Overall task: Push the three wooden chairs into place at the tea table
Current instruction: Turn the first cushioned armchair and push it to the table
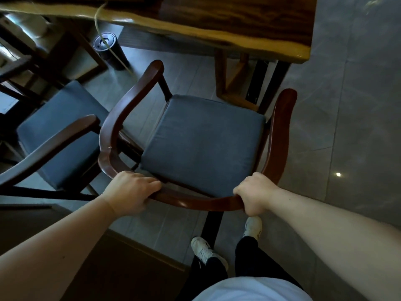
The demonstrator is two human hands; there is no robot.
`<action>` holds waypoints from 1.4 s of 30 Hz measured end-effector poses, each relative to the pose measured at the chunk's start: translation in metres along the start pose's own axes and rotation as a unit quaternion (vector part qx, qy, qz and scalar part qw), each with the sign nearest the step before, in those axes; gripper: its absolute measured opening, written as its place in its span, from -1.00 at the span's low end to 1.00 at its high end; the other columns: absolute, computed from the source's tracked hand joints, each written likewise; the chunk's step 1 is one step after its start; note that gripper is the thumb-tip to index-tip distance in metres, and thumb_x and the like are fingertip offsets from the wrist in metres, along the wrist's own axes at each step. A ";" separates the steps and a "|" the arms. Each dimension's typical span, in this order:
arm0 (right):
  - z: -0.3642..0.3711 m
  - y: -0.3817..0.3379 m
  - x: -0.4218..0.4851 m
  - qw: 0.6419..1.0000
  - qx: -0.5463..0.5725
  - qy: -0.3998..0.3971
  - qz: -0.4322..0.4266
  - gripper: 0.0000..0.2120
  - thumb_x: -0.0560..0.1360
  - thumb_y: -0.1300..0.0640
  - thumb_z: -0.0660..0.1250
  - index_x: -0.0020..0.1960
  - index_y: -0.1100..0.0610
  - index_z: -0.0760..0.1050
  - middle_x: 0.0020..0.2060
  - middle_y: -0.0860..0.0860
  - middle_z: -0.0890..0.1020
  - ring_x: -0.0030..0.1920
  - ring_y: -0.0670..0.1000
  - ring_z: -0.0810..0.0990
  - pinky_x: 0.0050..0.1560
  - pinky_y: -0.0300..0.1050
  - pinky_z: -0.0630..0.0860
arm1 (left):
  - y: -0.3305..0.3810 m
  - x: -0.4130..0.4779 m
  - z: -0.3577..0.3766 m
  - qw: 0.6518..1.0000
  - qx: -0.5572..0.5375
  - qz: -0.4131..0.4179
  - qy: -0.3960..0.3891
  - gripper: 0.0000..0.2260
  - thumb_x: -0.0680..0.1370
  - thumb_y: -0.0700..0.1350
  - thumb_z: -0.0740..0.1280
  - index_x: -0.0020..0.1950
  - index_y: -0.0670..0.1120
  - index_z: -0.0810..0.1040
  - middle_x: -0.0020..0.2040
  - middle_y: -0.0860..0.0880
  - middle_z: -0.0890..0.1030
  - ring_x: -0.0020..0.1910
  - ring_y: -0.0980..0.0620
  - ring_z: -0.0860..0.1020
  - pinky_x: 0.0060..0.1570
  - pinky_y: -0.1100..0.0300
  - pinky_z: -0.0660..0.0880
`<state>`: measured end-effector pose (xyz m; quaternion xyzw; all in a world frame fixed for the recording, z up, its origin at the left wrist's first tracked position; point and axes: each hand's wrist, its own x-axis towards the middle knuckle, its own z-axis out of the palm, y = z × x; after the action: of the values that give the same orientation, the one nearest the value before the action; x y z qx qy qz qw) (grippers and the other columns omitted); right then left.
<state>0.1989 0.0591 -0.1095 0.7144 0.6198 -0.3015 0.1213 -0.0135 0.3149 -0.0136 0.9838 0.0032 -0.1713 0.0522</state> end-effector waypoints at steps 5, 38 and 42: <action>-0.003 -0.011 0.016 1.000 0.007 0.010 0.014 -0.88 0.24 0.06 0.27 -0.22 -0.05 0.44 -0.37 -0.13 0.45 -0.20 0.05 0.54 -0.17 -0.01 0.31 | -0.019 0.004 -0.003 1.000 0.013 -0.005 -0.004 -0.79 0.33 -0.09 0.50 -0.11 0.09 0.56 -0.25 0.13 0.61 -0.27 0.05 0.59 -0.22 0.08 0.54; -0.018 0.093 -0.021 1.000 0.012 0.006 -0.007 -0.61 0.36 -0.08 0.38 0.17 -0.06 0.47 -0.03 -0.11 0.53 0.02 -0.02 0.53 0.05 -0.03 0.48 | -0.025 0.052 0.020 1.000 -0.003 0.004 -0.002 -0.70 0.42 -0.11 0.37 0.14 0.06 0.52 0.05 0.07 0.63 0.07 -0.01 0.55 0.02 0.02 0.52; -0.012 0.036 -0.024 0.975 0.180 0.131 -0.028 -0.47 0.39 -0.13 0.33 0.33 -0.01 0.46 0.16 -0.08 0.58 0.14 -0.05 0.53 0.14 -0.06 0.50 | -0.051 0.048 0.022 0.999 -0.051 0.015 0.013 -0.67 0.37 -0.10 0.50 0.10 0.09 0.57 -0.01 0.10 0.66 -0.02 0.03 0.61 -0.03 0.04 0.54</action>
<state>0.2359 0.0386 -0.0928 0.7399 0.5858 -0.3152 -0.1000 0.0228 0.3624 -0.0549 0.9820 -0.0023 -0.1571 0.1043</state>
